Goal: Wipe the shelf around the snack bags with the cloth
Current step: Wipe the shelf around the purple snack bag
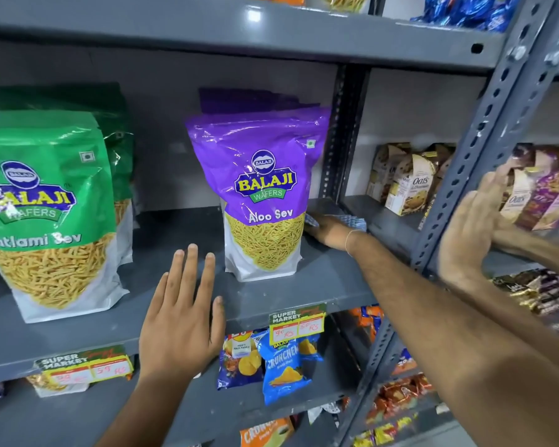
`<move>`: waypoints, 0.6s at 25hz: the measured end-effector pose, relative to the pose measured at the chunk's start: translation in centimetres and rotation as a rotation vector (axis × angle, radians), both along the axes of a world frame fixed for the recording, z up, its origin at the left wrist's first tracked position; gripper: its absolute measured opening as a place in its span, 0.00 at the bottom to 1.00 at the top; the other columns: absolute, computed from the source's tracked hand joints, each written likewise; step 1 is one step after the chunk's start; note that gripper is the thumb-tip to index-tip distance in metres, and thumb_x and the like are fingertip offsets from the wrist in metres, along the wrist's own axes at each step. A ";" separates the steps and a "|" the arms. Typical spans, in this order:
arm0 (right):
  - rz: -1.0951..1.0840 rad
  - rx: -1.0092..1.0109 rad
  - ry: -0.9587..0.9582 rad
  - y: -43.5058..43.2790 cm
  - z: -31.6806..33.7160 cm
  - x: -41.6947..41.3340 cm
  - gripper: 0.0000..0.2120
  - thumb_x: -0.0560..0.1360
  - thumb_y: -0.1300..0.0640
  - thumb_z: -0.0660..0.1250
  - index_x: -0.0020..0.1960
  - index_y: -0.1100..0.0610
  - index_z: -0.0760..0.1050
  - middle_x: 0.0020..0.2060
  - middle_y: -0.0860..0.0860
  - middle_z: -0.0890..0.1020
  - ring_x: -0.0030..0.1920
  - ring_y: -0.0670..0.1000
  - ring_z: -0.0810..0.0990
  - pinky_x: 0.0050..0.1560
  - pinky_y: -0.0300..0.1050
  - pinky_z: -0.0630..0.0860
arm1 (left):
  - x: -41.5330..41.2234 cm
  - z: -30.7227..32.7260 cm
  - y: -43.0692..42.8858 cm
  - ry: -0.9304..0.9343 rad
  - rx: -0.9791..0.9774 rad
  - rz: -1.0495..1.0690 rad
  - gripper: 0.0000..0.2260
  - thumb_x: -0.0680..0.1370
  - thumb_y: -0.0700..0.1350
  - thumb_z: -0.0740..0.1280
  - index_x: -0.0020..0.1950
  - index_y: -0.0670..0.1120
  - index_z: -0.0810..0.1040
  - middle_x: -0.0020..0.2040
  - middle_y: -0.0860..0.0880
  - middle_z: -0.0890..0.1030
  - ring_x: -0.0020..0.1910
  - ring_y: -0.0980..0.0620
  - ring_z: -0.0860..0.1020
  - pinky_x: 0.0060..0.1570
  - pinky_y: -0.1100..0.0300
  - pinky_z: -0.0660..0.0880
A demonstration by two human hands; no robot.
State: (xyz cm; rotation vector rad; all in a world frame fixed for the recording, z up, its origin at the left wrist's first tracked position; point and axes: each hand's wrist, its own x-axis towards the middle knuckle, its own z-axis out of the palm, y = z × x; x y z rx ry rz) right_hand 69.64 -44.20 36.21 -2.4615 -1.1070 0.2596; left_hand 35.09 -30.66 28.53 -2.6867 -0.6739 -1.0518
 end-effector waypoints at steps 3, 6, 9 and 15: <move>0.006 0.036 0.017 -2.5 -1.9 -0.5 0.24 0.78 0.33 0.57 0.73 0.34 0.68 0.73 0.46 0.77 0.70 0.53 0.77 0.71 0.57 0.73 | -0.1 0.1 0.2 0.007 0.005 -0.011 0.31 0.86 0.53 0.52 0.89 0.43 0.61 0.91 0.40 0.56 0.91 0.40 0.54 0.84 0.39 0.63; -0.005 0.123 0.076 -3.4 -1.5 -2.6 0.22 0.81 0.38 0.60 0.75 0.39 0.70 0.72 0.46 0.78 0.70 0.52 0.76 0.71 0.51 0.71 | -0.1 0.0 0.1 0.016 -0.007 -0.006 0.31 0.86 0.53 0.52 0.89 0.42 0.61 0.91 0.40 0.56 0.91 0.40 0.55 0.84 0.39 0.63; -0.086 0.157 0.161 -2.1 0.0 -1.3 0.17 0.85 0.46 0.63 0.71 0.50 0.76 0.61 0.48 0.81 0.62 0.52 0.79 0.59 0.42 0.69 | -0.2 0.0 0.0 0.019 -0.010 -0.014 0.31 0.87 0.53 0.51 0.89 0.42 0.61 0.91 0.40 0.56 0.91 0.40 0.55 0.84 0.39 0.63; -0.065 0.054 -0.001 2.0 0.3 1.9 0.21 0.81 0.36 0.59 0.63 0.47 0.80 0.64 0.53 0.83 0.63 0.57 0.82 0.62 0.47 0.74 | -0.1 -0.1 0.0 0.022 -0.021 -0.005 0.31 0.87 0.53 0.52 0.89 0.43 0.61 0.90 0.40 0.57 0.91 0.41 0.54 0.85 0.40 0.62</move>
